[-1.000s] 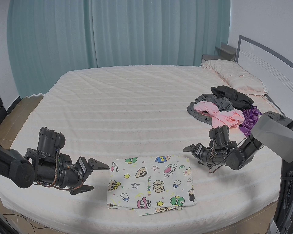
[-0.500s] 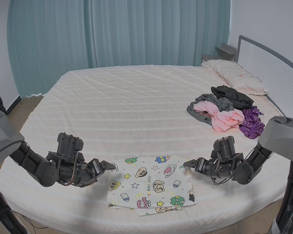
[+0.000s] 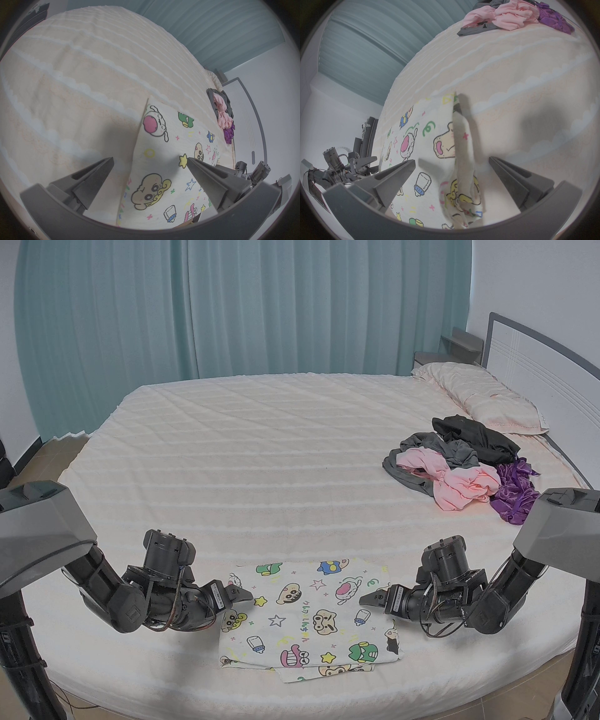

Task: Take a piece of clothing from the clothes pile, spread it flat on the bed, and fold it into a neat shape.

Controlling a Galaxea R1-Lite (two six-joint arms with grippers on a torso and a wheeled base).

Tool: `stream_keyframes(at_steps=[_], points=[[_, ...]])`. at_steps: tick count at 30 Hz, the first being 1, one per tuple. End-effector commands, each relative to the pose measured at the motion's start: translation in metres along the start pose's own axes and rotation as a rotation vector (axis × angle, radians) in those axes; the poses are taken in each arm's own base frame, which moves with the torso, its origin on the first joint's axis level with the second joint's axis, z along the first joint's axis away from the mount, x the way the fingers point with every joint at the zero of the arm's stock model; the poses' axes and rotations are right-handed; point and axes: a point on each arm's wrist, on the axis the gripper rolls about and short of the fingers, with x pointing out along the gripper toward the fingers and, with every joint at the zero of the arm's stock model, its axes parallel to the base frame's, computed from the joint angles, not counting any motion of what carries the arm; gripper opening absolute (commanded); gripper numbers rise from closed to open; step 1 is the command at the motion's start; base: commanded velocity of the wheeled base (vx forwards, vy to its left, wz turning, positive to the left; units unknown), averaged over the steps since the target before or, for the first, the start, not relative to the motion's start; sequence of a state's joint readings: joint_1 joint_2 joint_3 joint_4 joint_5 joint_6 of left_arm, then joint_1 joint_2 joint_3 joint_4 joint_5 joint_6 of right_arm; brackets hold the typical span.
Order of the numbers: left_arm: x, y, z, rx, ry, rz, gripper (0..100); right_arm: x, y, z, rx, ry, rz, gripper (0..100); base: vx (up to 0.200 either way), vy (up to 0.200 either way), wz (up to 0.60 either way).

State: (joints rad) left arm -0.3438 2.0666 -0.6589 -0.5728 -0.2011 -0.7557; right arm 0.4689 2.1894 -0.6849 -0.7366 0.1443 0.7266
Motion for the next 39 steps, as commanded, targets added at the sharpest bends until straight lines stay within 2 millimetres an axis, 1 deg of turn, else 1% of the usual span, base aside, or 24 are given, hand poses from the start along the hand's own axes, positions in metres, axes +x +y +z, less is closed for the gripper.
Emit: stream_keyframes(at_steps=[1, 6, 10, 11, 19, 30, 36, 39], points=[[0.009, 0.002, -0.005, 0.003, 0.024, 0.01, 100, 0.007, -0.001, -0.006, -0.004, 0.025, -0.007, 100, 0.0, 0.0, 0.0], [0.014, -0.002, -0.009, 0.019, 0.026, -0.008, 100, 0.01, 0.001, -0.008, -0.01, 0.032, -0.003, 100, 0.0, 0.0, 0.0], [0.017, -0.007, -0.013, 0.032, 0.028, -0.025, 100, 0.012, 0.006, -0.012, -0.024, 0.044, 0.013, 100, 0.0, 0.0, 0.0], [0.017, -0.008, -0.013, 0.031, 0.029, -0.026, 0, 0.013, 0.007, -0.012, -0.024, 0.044, 0.015, 0, 0.0, 0.0, 0.0], [0.014, -0.014, -0.017, 0.017, 0.033, -0.04, 0, 0.011, 0.01, -0.01, 0.013, 0.051, 0.043, 0, 0.0, 0.0, 0.0], [-0.001, -0.027, -0.014, -0.025, 0.009, -0.083, 0, 0.002, 0.015, -0.005, 0.039, 0.034, 0.065, 0, 0.0, 0.0, 0.0], [-0.006, -0.033, -0.015, -0.02, 0.004, -0.102, 0, -0.003, 0.018, -0.002, 0.039, 0.019, 0.076, 0, 0.0, -0.2, 0.0], [-0.013, -0.041, -0.016, -0.031, -0.004, -0.13, 0, -0.005, 0.018, -0.001, 0.04, 0.015, 0.079, 0, 0.0, -0.2, 0.0]])
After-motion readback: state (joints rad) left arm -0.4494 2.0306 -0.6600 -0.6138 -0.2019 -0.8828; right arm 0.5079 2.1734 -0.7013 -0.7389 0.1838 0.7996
